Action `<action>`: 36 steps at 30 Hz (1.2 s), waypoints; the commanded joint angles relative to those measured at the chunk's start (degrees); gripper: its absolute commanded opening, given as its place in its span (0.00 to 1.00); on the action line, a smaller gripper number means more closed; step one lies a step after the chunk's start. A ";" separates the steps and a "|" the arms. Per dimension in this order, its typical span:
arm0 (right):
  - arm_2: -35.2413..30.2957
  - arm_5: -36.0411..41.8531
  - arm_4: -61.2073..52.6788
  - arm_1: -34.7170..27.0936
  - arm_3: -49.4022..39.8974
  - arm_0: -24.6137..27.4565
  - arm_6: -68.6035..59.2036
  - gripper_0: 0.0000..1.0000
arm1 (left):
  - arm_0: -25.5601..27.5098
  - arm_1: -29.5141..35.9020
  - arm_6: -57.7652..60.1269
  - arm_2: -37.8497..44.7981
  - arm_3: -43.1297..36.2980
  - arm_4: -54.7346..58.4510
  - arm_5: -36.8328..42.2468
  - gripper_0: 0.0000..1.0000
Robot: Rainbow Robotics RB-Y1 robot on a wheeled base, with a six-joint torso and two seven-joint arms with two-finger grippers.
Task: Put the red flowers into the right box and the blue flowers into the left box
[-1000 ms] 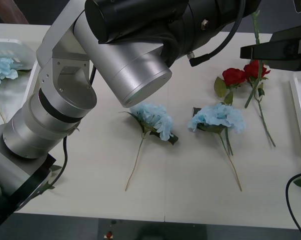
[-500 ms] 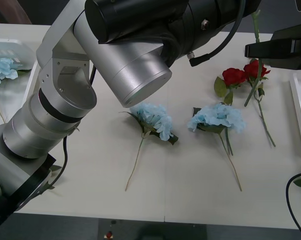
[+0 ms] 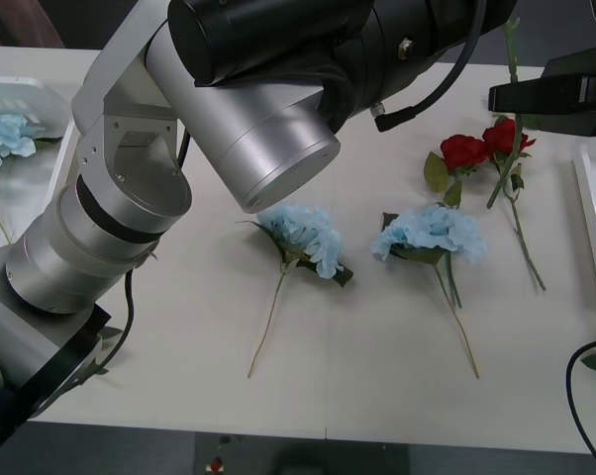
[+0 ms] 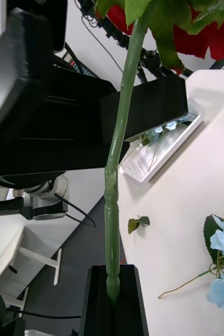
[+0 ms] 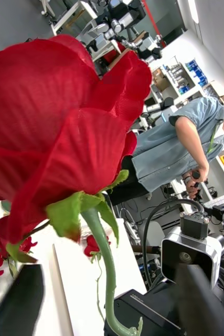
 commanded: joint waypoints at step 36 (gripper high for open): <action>-14.09 -2.20 68.62 -15.35 -1.79 12.14 -14.91 0.00 | 13.18 21.43 -10.47 2.59 -16.51 21.75 -2.79 1.00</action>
